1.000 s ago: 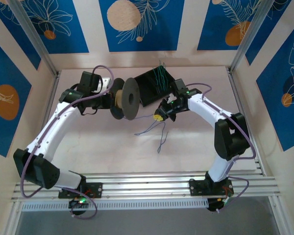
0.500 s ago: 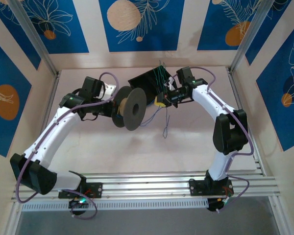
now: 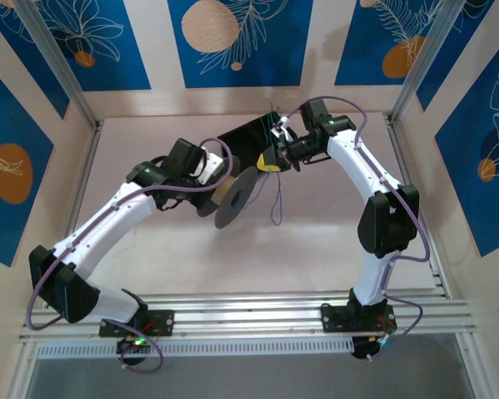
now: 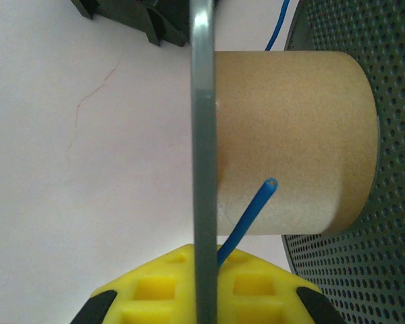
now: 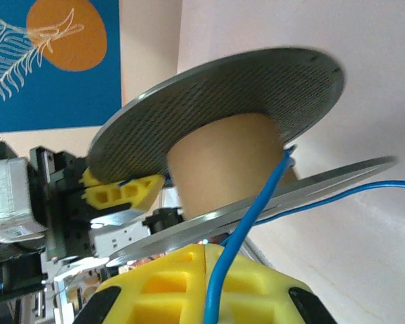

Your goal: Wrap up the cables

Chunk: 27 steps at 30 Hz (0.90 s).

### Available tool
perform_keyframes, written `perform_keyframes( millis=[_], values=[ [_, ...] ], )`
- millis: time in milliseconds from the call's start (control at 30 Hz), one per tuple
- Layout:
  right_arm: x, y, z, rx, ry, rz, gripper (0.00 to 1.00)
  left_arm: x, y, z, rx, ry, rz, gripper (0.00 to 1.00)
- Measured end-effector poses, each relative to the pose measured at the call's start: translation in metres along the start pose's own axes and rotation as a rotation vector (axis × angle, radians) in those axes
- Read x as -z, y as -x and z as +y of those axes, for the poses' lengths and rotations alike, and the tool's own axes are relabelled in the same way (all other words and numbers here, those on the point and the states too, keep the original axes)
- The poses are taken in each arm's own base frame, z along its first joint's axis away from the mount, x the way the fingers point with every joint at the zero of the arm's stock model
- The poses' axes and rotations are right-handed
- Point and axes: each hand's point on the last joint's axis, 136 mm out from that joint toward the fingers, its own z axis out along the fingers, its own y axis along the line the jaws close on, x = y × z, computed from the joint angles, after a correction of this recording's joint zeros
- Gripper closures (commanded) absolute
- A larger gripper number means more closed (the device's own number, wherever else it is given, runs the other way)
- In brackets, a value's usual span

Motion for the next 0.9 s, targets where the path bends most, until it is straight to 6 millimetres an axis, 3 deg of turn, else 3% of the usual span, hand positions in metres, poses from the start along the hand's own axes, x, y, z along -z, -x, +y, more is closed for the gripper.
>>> perform_keyframes(
  millis=[400,800,900],
  values=[
    [-0.022,-0.026,0.046,0.066,0.004,0.116,1.0,-0.004,0.022,0.013,-0.089,0.184,-0.018,1.0],
    [-0.068,-0.049,0.066,0.07,-0.097,0.175,1.0,0.004,0.029,0.027,-0.057,0.312,-0.032,1.0],
    [-0.075,-0.048,0.066,0.062,-0.13,0.156,0.92,0.005,0.026,0.031,-0.045,0.334,-0.022,1.0]
  ],
)
